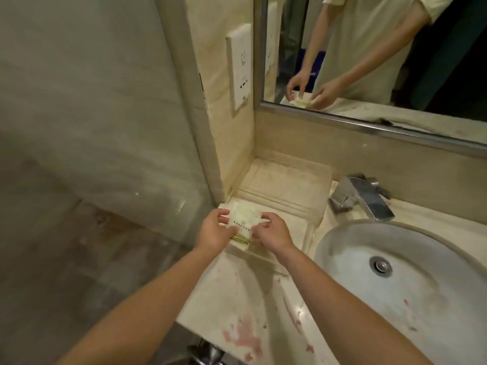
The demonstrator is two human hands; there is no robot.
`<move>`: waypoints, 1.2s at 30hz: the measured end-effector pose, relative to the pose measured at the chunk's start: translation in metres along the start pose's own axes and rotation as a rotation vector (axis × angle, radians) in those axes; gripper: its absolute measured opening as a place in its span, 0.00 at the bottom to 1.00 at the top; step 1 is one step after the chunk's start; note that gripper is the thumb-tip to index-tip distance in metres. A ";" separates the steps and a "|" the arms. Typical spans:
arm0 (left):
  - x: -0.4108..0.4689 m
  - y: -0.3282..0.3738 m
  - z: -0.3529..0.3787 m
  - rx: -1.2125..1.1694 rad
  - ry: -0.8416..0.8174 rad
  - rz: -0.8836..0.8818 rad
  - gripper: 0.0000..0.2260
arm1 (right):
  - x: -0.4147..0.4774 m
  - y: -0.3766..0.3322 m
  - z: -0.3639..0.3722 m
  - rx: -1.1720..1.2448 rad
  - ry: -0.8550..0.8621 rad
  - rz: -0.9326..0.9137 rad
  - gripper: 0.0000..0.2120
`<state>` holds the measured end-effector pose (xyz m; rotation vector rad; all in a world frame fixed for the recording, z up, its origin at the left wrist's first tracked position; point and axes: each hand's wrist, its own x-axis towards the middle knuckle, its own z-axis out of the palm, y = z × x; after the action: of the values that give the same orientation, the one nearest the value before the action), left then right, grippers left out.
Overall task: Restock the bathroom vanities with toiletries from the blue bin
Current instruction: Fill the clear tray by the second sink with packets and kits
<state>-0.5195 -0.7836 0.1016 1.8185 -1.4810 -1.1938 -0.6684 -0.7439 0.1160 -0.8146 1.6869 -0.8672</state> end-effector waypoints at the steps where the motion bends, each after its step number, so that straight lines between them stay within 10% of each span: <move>1: 0.006 -0.002 -0.001 0.055 -0.005 0.005 0.19 | 0.005 0.000 0.004 0.006 -0.004 0.024 0.14; 15: 0.020 -0.014 -0.006 0.680 0.128 0.332 0.17 | 0.026 0.010 0.024 0.079 -0.052 0.190 0.24; 36: -0.032 -0.018 0.001 0.630 0.101 0.323 0.13 | -0.021 0.014 -0.005 -0.060 -0.072 0.000 0.23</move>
<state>-0.5122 -0.7477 0.0964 1.8627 -2.1509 -0.4954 -0.6699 -0.7176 0.1150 -0.8763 1.6566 -0.7817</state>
